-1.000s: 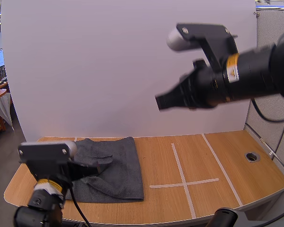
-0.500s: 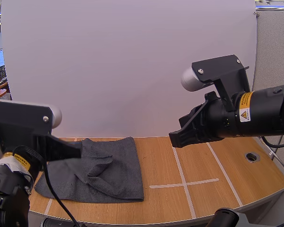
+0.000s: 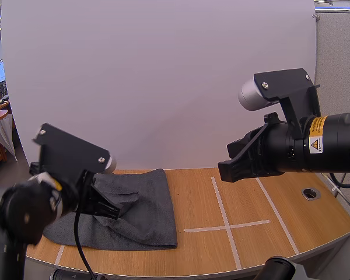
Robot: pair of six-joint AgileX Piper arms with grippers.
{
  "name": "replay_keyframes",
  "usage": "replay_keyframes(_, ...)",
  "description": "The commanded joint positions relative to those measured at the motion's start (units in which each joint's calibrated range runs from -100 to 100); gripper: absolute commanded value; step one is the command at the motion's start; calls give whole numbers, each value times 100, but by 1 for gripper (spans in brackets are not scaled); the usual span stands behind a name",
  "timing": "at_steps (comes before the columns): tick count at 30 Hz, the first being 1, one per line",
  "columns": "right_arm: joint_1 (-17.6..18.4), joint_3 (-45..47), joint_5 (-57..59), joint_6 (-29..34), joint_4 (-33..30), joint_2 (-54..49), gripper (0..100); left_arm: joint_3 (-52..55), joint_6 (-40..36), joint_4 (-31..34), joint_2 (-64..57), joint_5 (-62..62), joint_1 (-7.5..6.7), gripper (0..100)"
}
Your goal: Fold the towel
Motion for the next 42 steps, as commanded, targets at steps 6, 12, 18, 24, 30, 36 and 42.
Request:
replay_keyframes(6, -117, 4, -46, -47, 54, -57, 0, -1112, 297, -106, 2637, -217, 9, 0)
replay_keyframes(12, -185, 4, -46, -110, 54, -57, 0, -1262, 1018, -939, 4046, -256, 1, 0)
replay_keyframes(18, -193, 4, -46, -120, 54, -57, 0, -1262, 1347, -1546, 5293, -638, -14, 0)
replay_keyframes(24, -193, 4, -46, -133, 54, -57, 0, -1401, 1360, -1546, 6129, -1010, -99, 16)
replay_keyframes(30, -193, 4, 238, -378, 211, -57, 0, -1846, 1279, -1674, 6321, -1082, -121, 46)
replay_keyframes(36, -249, 4, 485, -646, 623, -57, 0, -1916, 1279, -1672, 6484, -1421, -157, 50)
replay_keyframes(42, -264, 4, 602, -861, 870, -57, 0, -2228, 1300, -1672, 7001, -1465, -157, 58)
